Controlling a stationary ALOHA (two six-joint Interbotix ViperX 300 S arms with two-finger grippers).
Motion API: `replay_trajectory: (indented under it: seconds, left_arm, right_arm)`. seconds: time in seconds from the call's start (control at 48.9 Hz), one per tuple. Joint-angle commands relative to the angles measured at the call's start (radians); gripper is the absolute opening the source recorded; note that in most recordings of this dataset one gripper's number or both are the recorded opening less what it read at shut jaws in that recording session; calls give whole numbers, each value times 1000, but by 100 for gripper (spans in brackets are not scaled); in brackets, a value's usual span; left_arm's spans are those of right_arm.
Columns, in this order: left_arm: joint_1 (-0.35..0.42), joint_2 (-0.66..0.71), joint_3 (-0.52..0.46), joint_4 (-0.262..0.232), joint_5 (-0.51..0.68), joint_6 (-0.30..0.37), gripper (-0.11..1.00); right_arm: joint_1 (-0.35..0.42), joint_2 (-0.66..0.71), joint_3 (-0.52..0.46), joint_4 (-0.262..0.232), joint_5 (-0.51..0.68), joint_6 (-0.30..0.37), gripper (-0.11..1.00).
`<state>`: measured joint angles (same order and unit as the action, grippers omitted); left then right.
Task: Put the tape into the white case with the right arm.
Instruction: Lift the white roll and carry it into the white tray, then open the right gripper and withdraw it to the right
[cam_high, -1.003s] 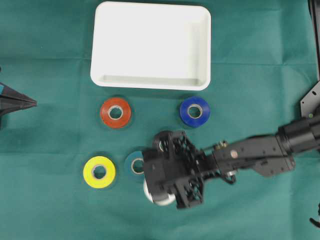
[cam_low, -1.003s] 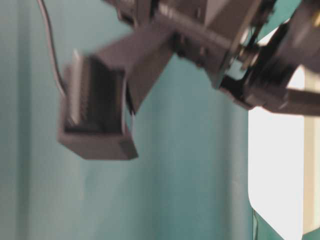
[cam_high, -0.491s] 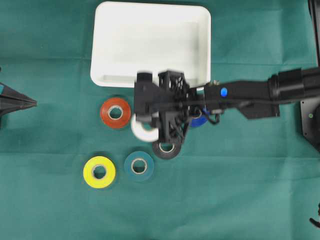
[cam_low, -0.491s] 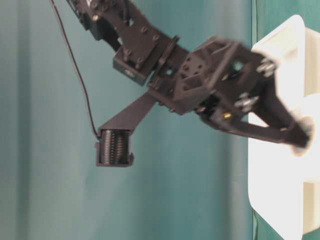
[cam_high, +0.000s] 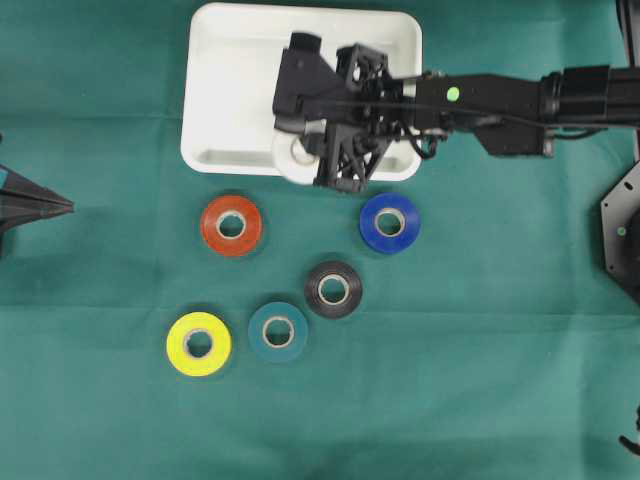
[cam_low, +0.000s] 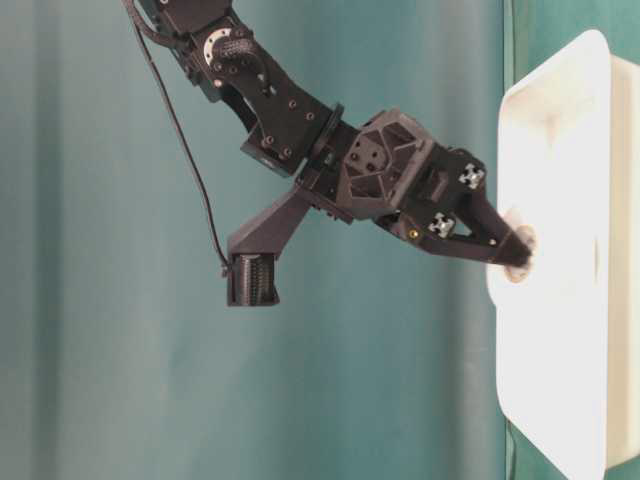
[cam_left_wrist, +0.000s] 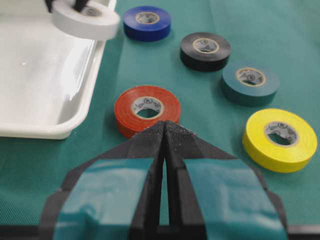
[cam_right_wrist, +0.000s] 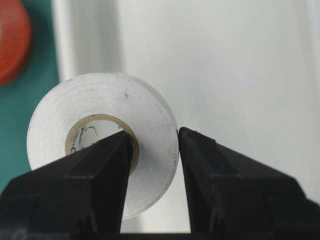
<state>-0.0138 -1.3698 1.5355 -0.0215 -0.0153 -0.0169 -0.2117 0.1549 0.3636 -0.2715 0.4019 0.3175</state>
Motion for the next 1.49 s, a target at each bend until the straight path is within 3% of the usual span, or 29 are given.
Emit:
replay_trajectory:
  seconds: [0.0, 0.573, 0.655, 0.757, 0.798, 1.146, 1.473]
  left_arm:
    - [-3, 6, -12, -2, -3, 0, 1]
    - [-3, 6, -12, -2, -3, 0, 1]
    - [-3, 6, -12, -2, -3, 0, 1]
    - [-3, 6, -12, -2, -3, 0, 1]
    - [-3, 6, -15, -2, -3, 0, 1]
    - [-3, 6, -15, -2, -3, 0, 1]
    - [-3, 6, -12, -2, -3, 0, 1]
  right_arm:
    - [-18, -38, -28, -14, -9, 0, 2]
    - [-49, -14, -21, -32, -60, 0, 3]
    - [-49, -14, -14, -37, -58, 0, 18]
    - [-49, -14, 0, -44, -61, 0, 46]
    - [-49, -15, 3, -46, -64, 0, 51]
    - [-48, -52, 64, -46, -72, 0, 49]
    - [-5, -242, 273, -46, -126, 0, 49]
